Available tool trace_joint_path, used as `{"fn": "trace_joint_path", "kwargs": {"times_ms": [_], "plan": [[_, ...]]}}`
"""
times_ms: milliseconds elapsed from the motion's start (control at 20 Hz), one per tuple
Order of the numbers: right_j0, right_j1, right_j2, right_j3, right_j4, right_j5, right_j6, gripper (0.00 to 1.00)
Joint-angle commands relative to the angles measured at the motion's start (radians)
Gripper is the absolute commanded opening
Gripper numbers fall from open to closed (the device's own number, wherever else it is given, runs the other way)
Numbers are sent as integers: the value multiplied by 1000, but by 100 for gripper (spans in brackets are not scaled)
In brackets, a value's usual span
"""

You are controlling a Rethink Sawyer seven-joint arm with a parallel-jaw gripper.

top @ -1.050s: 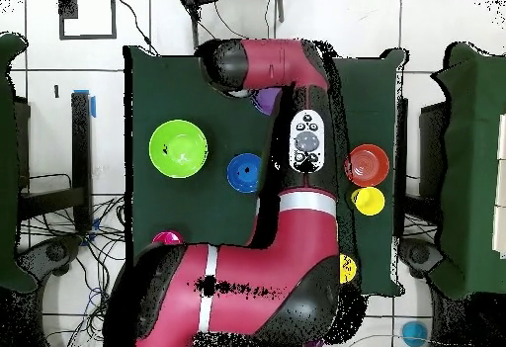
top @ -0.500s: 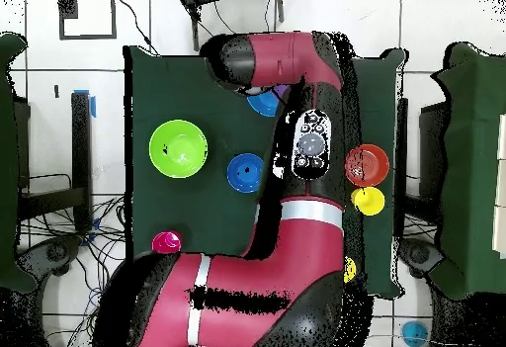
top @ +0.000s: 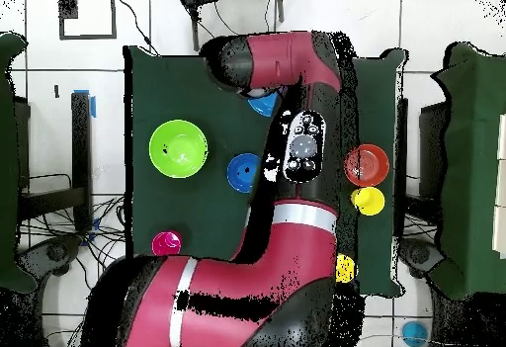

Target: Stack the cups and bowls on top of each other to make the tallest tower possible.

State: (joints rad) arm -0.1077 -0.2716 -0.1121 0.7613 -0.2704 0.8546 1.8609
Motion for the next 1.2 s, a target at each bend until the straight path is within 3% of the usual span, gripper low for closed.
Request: {"fn": "trace_joint_path", "kwargs": {"times_ms": [50,400,1200], "plan": [[76,58,-21,-28,-97,120,-41,0],[121,106,-83,-105,-62,207,15,0],[132,228,-133,-179,-26,155,65,0]]}}
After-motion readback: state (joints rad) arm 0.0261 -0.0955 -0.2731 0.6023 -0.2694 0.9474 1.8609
